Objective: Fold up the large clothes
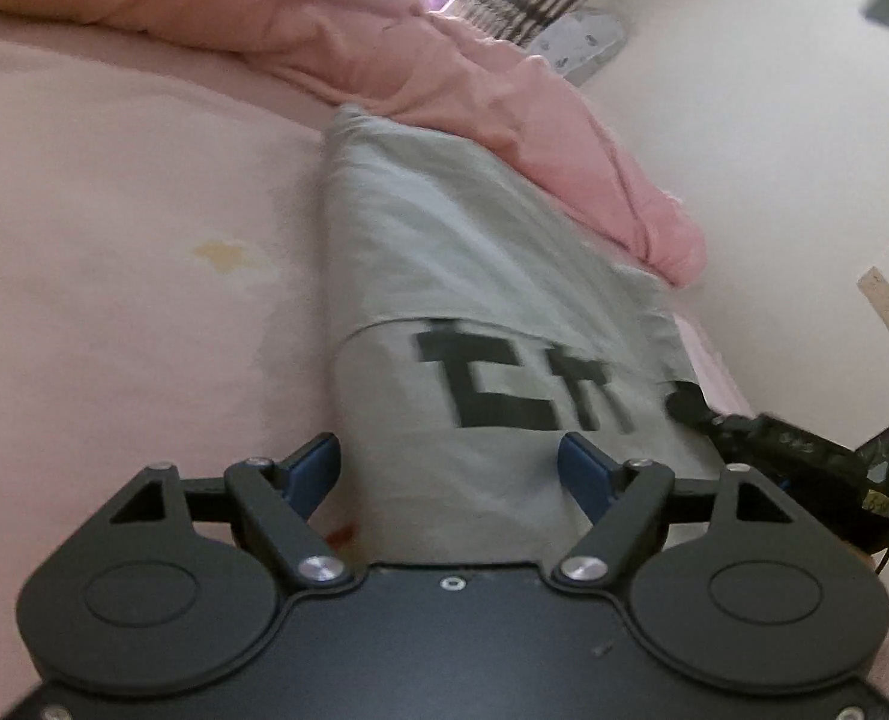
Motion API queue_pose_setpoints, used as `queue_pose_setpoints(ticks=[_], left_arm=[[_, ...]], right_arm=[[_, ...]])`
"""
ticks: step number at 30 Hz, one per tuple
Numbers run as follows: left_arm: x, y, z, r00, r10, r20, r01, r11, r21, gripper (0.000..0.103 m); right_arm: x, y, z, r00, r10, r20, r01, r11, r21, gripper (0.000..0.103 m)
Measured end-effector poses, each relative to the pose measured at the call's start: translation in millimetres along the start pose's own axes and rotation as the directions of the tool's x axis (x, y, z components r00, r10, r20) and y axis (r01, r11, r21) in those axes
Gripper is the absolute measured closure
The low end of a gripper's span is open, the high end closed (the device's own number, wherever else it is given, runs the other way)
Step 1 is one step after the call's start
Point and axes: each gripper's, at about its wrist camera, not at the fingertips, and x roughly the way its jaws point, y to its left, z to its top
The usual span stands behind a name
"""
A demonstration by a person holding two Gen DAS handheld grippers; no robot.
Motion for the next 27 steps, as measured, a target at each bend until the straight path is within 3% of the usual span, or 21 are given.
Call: queue_pose_setpoints(ticks=[2, 5, 7, 9, 15, 18, 19, 22, 27], left_arm=[[4, -16, 1, 0.999, 0.038, 0.0, -0.038, 0.998, 0.048, 0.024], [1, -29, 0, 0.999, 0.037, 0.023, -0.039, 0.994, 0.1, 0.024], [5, -40, -2, 0.996, 0.076, 0.04, -0.081, 0.985, 0.15, 0.024], [19, -48, -7, 0.988, 0.147, 0.037, -0.151, 0.964, 0.219, 0.018], [35, -26, -7, 0.994, 0.108, -0.024, -0.103, 0.984, 0.144, 0.014], [22, -30, -4, 0.992, 0.127, -0.008, -0.125, 0.981, 0.148, 0.02], [11, -35, -11, 0.99, 0.139, 0.012, -0.139, 0.976, 0.165, 0.02], [-34, -46, -38, 0.989, 0.137, 0.06, -0.147, 0.958, 0.246, 0.019], [-93, -43, -102, 0.985, 0.153, 0.08, -0.17, 0.945, 0.28, 0.019]], right_arm=[[-18, 13, 1, 0.997, -0.03, 0.075, 0.035, 0.997, -0.069, 0.101], [-39, 8, 6, 0.991, -0.048, 0.127, 0.053, 0.998, -0.035, 0.101], [-33, -6, 3, 0.994, -0.062, 0.086, 0.063, 0.998, -0.015, 0.101], [-14, -17, -6, 0.994, -0.106, 0.035, 0.107, 0.994, -0.01, 0.101], [2, -32, -19, 0.995, -0.102, 0.022, 0.101, 0.994, 0.042, 0.1], [-15, -28, -17, 0.995, -0.096, 0.025, 0.095, 0.995, 0.031, 0.092], [-29, -24, -18, 0.995, -0.094, 0.034, 0.093, 0.995, 0.033, 0.08], [-78, -18, -34, 0.99, -0.121, 0.079, 0.117, 0.992, 0.052, 0.06], [-144, -27, -94, 0.993, -0.093, 0.076, 0.079, 0.982, 0.171, 0.055]])
